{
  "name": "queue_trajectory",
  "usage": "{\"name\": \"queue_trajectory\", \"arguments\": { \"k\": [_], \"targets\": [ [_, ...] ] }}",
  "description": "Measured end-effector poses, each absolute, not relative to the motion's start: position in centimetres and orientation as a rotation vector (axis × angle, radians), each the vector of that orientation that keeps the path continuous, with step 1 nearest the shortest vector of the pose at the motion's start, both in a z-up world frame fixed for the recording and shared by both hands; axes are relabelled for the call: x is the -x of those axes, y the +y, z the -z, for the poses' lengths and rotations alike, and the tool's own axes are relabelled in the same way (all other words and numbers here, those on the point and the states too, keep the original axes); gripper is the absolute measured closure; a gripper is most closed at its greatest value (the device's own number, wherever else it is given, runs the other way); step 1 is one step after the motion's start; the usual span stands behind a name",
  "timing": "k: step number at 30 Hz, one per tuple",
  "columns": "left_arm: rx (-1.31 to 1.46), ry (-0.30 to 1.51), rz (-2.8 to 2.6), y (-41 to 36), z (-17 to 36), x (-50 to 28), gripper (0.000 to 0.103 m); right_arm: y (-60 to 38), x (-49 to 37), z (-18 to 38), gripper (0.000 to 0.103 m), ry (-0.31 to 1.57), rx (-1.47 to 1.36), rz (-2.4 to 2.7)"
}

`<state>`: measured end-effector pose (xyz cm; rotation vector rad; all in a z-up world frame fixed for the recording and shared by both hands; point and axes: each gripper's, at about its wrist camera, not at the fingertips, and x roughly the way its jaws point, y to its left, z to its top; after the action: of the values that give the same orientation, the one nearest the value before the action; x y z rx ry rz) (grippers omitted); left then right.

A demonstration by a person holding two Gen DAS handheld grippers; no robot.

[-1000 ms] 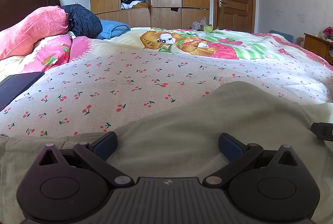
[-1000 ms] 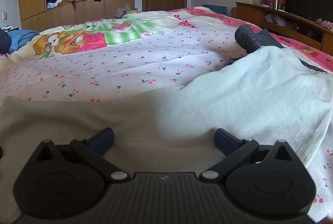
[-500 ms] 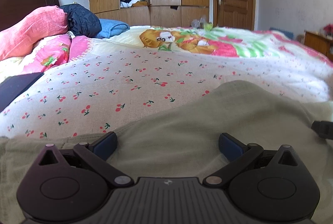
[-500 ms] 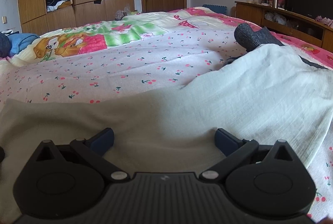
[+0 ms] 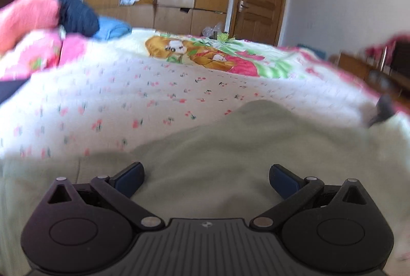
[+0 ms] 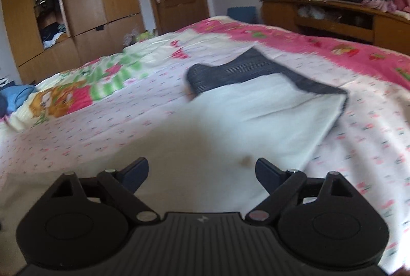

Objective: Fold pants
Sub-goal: 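Grasp the dark grey trouser cuff with the right gripper and lift it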

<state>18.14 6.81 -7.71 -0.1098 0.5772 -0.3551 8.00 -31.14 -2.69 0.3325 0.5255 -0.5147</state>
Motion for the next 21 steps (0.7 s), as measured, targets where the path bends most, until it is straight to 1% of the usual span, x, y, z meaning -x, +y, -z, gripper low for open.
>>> {"name": "queue_trajectory", "arguments": {
  "k": [2,4,8,11,13,14,15,18,20,21],
  "targets": [
    [0.146,0.61,0.365,6.8,6.6,-17.5,0.0,-34.8,-5.9,2.5,0.013,0.534,-0.353,0.569],
    [0.149,0.604,0.388,5.8,5.3,-16.7,0.0,-37.9,-4.4,2.6,0.011,0.52,-0.381,0.606],
    [0.054,0.556,0.48,0.7,3.0,-14.8,0.0,-41.3,-4.5,3.6,0.013,0.508,-0.507,0.569],
    [-0.023,0.549,0.542,-3.1,2.2,-13.9,0.0,-43.4,-4.5,4.8,0.02,0.47,-0.65,0.554],
    [-0.026,0.576,0.593,-5.1,2.2,-13.7,0.0,-44.8,-3.9,5.7,0.032,0.443,-0.776,0.536],
    [-0.03,0.59,0.619,-6.0,2.3,-13.6,0.0,-45.3,-3.9,6.2,0.047,0.438,-0.82,0.525],
    [-0.038,0.6,0.637,-6.8,2.5,-13.4,0.0,-45.8,-3.9,6.5,0.065,0.44,-0.847,0.521],
    [-0.077,0.615,0.647,-8.8,2.8,-13.0,0.0,-47.0,-3.7,6.5,0.087,0.395,-0.905,0.499],
    [-0.09,0.626,0.655,-9.5,2.9,-13.0,0.0,-47.3,-3.7,6.4,0.097,0.368,-0.942,0.466],
    [-0.086,0.635,0.657,-9.7,3.0,-12.9,0.0,-47.3,-3.6,6.1,0.097,0.358,-0.952,0.462]
  ]
}}
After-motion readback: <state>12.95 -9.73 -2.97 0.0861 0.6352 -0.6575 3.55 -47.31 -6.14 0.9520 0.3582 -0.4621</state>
